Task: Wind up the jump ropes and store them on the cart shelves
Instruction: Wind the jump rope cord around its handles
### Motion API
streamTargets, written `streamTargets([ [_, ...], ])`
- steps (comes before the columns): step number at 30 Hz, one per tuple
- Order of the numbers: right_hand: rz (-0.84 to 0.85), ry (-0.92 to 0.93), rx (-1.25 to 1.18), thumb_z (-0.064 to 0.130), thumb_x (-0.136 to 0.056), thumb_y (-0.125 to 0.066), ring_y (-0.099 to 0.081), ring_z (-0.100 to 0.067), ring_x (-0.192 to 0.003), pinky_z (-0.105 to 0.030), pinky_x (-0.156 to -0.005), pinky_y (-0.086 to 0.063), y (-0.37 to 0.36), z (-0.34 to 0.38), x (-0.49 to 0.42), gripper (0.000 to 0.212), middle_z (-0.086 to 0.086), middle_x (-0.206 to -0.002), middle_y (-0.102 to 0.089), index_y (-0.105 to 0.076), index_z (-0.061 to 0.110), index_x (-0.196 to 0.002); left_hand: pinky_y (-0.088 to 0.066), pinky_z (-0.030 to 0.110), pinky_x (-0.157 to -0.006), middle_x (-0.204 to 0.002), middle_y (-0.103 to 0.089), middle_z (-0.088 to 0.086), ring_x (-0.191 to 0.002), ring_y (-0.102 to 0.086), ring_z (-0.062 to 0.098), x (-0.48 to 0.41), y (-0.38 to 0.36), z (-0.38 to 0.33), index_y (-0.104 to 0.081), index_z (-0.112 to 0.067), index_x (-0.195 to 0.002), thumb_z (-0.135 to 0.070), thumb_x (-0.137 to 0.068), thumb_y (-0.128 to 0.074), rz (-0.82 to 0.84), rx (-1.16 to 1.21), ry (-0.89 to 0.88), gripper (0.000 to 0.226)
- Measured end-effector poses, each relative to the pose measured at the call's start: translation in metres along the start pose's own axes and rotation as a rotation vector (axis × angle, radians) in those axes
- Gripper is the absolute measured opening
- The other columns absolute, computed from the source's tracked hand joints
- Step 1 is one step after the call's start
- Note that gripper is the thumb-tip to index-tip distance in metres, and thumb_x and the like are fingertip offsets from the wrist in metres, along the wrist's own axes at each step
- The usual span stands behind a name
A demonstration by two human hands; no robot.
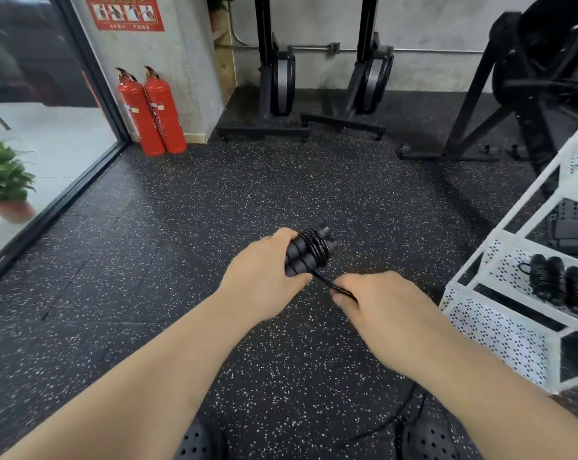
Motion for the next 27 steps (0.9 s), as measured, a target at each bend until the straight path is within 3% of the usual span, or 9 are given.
streamTargets([
  [3, -0.080, 0.063, 0.132, 0.053, -0.108, -0.047, -0.052, -0.007, -0.067, -0.025, -0.053, -0.034, 0.021, 0.012, 0.004, 0.024, 0.015, -0.082, -0.061, -0.066, 0.039, -0.111, -0.056, 0.042, -0.089, -0.111, -0.066, -0.015, -0.104, -0.062, 0.018, 0.000, -0.005, -0.009, -0.055, -0.046, -0.125, -0.047, -0.083, -0.083, -0.002, -0.132, -0.081, 0.050],
  [6, -0.154, 0.097, 0.143, 0.061, -0.102, -0.053, -0.062, -0.010, -0.082, -0.031, -0.068, -0.052, 0.038, 0.009, 0.000, 0.024, 0.017, -0.094, -0.068, -0.069, 0.046, -0.110, -0.055, 0.040, -0.091, -0.112, -0.066, -0.016, -0.109, -0.062, 0.015, 0.004, -0.017, -0.023, -0.057, -0.047, -0.124, -0.047, -0.082, -0.083, 0.098, -0.178, -0.212, 0.050],
  [10, -0.144, 0.033, -0.011, 0.069, -0.086, -0.072, -0.061, -0.006, -0.084, -0.034, -0.073, -0.054, 0.049, -0.018, -0.008, 0.022, 0.021, -0.077, -0.067, -0.073, 0.049, -0.095, -0.048, 0.035, -0.102, -0.122, -0.064, -0.022, -0.118, -0.055, 0.008, 0.021, -0.034, -0.045, -0.053, -0.044, -0.143, -0.050, -0.083, -0.084, 0.281, -0.239, -0.412, 0.067],
  [13, -0.077, -0.005, -0.162, 0.065, -0.073, -0.087, -0.064, 0.003, -0.076, -0.035, -0.074, -0.056, 0.046, -0.035, -0.013, 0.025, 0.023, -0.070, -0.069, -0.074, 0.047, -0.083, -0.049, 0.036, -0.099, -0.111, -0.062, -0.022, -0.110, -0.055, 0.007, 0.030, -0.035, -0.057, -0.059, -0.037, -0.130, -0.046, -0.083, -0.085, 0.335, -0.210, -0.479, 0.054],
  [17, 0.069, 0.008, -0.464, 0.048, -0.067, -0.097, -0.072, 0.000, -0.078, -0.032, -0.081, -0.058, 0.035, -0.047, -0.018, 0.025, 0.021, -0.081, -0.077, -0.079, 0.039, -0.082, -0.046, 0.031, -0.098, -0.119, -0.064, -0.023, -0.112, -0.056, 0.004, 0.039, -0.030, -0.065, -0.052, -0.043, -0.136, -0.044, -0.083, -0.086, 0.392, -0.130, -0.480, 0.062],
  [22, 0.128, 0.030, -0.834, 0.037, -0.066, -0.096, -0.075, -0.023, -0.095, -0.036, -0.092, -0.056, 0.033, -0.056, -0.017, 0.029, -0.002, -0.093, -0.080, -0.083, 0.023, -0.088, -0.045, 0.025, -0.075, -0.104, -0.067, -0.019, -0.091, -0.061, 0.001, 0.050, -0.023, -0.073, -0.045, -0.042, -0.130, -0.034, -0.084, -0.089, 0.480, 0.089, -0.403, 0.064],
  [27, 0.183, 0.027, -0.934, 0.035, -0.069, -0.093, -0.064, -0.011, -0.085, -0.031, -0.087, -0.048, 0.020, -0.063, -0.020, 0.029, -0.002, -0.088, -0.071, -0.081, 0.017, -0.088, -0.054, 0.039, -0.083, -0.101, -0.072, -0.013, -0.086, -0.065, 0.013, 0.059, -0.021, -0.084, -0.045, -0.035, -0.123, -0.023, -0.083, -0.090, 0.556, 0.243, -0.395, 0.062],
])
Point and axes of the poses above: each hand's wrist, its own x-axis away from the middle knuckle, its own y-axis out of the back of the hand, z = x × y, the point moved 10 cm from there along -x, towards the middle knuckle
